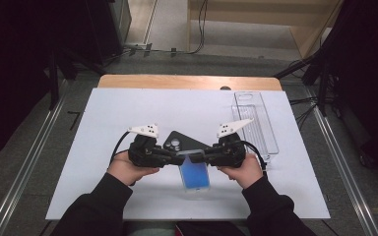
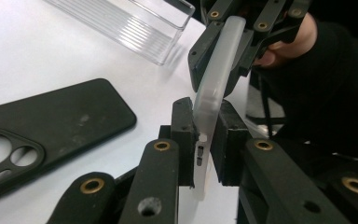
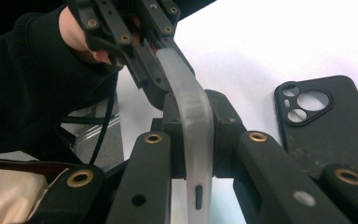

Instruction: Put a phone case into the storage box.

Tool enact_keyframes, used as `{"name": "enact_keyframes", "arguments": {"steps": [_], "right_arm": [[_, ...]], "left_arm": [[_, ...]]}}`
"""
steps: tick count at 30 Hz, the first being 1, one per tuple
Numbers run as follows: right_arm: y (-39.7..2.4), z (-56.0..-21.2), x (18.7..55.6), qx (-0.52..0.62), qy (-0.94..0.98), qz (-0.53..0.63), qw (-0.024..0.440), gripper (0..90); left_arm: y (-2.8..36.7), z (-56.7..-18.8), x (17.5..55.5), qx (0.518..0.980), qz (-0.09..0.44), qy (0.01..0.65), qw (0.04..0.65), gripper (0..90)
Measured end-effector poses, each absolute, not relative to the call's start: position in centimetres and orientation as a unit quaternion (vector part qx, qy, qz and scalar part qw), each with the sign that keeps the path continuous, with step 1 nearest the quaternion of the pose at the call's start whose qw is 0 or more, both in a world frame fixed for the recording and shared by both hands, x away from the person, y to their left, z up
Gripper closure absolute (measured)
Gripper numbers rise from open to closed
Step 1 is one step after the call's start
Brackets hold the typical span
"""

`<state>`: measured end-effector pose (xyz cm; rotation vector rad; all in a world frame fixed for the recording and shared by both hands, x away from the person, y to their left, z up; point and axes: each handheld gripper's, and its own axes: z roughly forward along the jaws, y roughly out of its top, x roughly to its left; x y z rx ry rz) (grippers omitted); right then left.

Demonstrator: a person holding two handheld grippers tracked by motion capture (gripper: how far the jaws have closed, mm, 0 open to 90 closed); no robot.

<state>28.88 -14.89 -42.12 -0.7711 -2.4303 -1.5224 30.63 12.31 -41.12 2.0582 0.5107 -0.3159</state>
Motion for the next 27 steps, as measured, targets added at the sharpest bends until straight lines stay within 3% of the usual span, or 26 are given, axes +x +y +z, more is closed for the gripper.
{"name": "enact_keyframes", "arguments": {"steps": [6, 21, 27], "right_arm": [[-15.0, -42.0, 28.9, -0.258, -0.814, -0.513, 0.084, 72.6], [-15.2, -42.3, 28.6, -0.272, -0.807, -0.523, 0.032, 27.5], [-15.0, -42.3, 28.5, -0.297, -0.808, -0.508, 0.013, 17.9]], "left_arm": [[12.3, -40.9, 30.6, 0.844, -0.132, 0.218, 0.472, 82.0], [13.5, -40.3, 31.1, 0.837, -0.100, 0.283, 0.457, 82.0], [13.8, -39.9, 31.0, 0.825, -0.081, 0.315, 0.462, 82.0]]}}
